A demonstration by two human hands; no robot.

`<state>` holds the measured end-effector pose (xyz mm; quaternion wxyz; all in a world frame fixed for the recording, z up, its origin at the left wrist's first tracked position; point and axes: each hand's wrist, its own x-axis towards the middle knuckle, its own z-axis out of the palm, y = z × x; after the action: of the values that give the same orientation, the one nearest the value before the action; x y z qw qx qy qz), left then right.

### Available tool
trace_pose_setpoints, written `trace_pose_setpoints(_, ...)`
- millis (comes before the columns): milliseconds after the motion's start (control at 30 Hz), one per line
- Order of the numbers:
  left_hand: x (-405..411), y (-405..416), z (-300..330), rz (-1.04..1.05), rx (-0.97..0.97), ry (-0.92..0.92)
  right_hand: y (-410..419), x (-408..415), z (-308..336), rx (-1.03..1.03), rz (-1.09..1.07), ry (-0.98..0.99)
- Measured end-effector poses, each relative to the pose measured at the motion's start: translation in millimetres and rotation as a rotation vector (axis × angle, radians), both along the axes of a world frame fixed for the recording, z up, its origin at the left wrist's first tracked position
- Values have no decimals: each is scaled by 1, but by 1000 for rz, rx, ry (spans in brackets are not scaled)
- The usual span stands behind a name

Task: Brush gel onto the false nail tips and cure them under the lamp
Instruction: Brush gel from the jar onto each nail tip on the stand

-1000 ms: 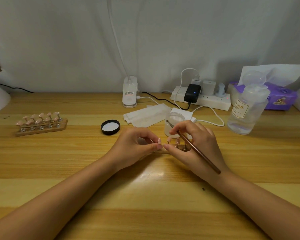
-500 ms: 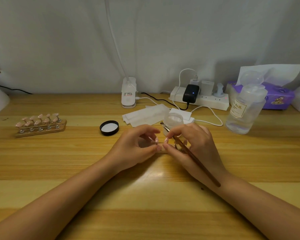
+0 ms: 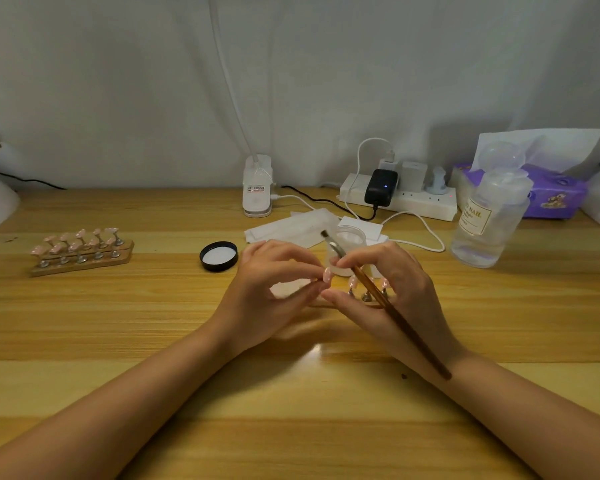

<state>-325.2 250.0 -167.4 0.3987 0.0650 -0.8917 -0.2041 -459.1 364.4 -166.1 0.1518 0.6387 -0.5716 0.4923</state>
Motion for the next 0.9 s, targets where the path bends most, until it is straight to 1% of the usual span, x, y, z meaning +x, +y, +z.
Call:
trace_pose_setpoints(67,1,2,3,10,57,69,1,-1,5,45,10,-112)
trace_pose_setpoints(133,1,3,6,3,122,123,2,-6,15,64,44,-293)
trace_pose_setpoints(200,1,3,6,3,181,149,1,-15,28,90,82,-515)
trace_pose_setpoints(233,1,3,6,9,209,153,-2,-21,35,111,82,-591)
trace_pose_setpoints(267,1,2,7,15,234,151,-7,-28,42,149,62,-624)
trace_pose_setpoints(333,1,2,7,32,273,141,-18,-40,55,287,-3,-594)
trace_pose_setpoints(433,2,2,8,49,294,124,-37,-53,64,492,-59,-468)
trace_pose_setpoints(567,1,2,8,44,303,122,-57,-57,61,506,-158,-325)
trace_pose_setpoints(733,2,2,8,52,330,109,-70,-49,47,576,-206,-132)
trace_pose_setpoints(800,2,2,8,52,345,105,-70,-50,49,546,-199,-138)
trace_pose_setpoints(900,2,3,8,51,367,100,-67,-60,60,439,-169,-316)
